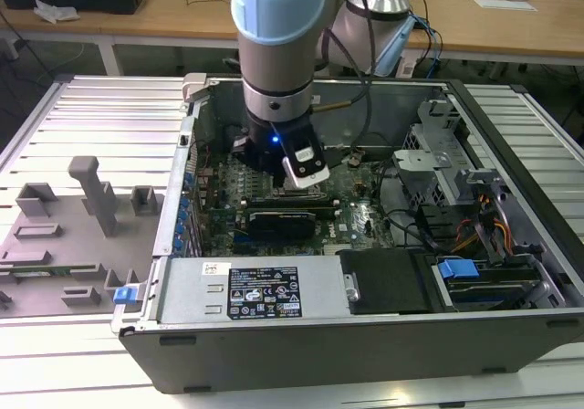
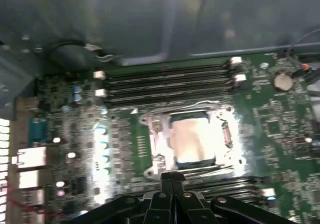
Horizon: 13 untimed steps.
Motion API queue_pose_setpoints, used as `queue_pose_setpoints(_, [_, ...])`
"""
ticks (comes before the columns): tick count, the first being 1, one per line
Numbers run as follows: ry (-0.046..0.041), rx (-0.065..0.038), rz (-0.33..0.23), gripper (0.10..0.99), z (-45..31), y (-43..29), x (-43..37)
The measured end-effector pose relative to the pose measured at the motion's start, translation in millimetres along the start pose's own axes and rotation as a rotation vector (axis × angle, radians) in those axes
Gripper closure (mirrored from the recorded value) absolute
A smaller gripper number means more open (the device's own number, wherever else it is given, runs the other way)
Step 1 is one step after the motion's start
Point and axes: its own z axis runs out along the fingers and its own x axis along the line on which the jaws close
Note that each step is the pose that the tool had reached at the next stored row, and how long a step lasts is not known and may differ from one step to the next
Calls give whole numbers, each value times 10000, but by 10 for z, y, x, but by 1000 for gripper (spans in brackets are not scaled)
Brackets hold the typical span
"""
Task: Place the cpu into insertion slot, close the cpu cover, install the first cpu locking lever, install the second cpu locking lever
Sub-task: 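Install the second cpu locking lever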
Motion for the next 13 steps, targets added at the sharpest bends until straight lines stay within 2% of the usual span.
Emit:
queue_pose_setpoints(3, [0, 26, 3, 980, 6, 14, -113])
queue_pose_setpoints(4, [-3, 93, 1, 980, 9, 26, -148])
queue_pose_setpoints(7, [-23, 274, -9, 980, 27, 95, -161])
queue_pose_setpoints(8, [-36, 385, -13, 980, 39, 144, -158])
queue_pose_setpoints(9, [-56, 556, -22, 980, 56, 216, -155])
queue_pose_setpoints(11, [-74, 725, -31, 980, 74, 286, -159])
queue_pose_setpoints(12, [-86, 852, -39, 980, 83, 320, -181])
queue_pose_setpoints(13, [-93, 907, -41, 980, 88, 338, -195])
